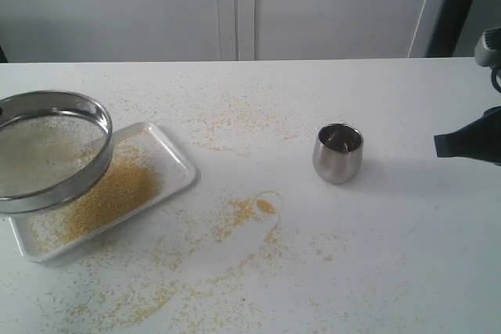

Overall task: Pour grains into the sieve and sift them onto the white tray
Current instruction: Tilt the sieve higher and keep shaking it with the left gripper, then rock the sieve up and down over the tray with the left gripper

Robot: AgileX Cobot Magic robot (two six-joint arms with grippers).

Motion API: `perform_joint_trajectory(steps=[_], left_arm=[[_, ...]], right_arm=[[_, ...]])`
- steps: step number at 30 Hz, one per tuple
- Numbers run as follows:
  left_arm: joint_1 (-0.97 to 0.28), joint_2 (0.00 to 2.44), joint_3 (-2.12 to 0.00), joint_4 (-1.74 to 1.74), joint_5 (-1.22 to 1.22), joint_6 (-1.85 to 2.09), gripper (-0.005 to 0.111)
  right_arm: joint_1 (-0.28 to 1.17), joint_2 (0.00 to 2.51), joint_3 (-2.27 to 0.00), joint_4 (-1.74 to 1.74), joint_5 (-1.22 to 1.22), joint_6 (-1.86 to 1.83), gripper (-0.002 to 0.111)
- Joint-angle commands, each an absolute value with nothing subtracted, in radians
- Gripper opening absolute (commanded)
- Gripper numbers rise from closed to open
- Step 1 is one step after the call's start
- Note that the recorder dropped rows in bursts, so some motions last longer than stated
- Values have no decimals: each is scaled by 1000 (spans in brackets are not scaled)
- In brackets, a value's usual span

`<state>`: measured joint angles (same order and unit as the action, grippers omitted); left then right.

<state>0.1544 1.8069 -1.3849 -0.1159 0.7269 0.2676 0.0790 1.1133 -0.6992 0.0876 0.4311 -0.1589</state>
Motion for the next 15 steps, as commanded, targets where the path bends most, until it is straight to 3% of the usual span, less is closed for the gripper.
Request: perform_joint_trajectory(steps=[1,8,12,15], left_arm=[[40,1839,-1397,-271,801,318,0],[222,1813,-1423,-280,855,271,0],[108,1850,-1415,-438,804,363,0],[4,1868,-1417,-221,866,305,0]], right_arm=[[77,1108,-695,83,417,-155,0],[77,1108,-695,83,419,-155,0],[77,1108,-695,83,420,-155,0],[77,1108,-695,83,418,-155,0]])
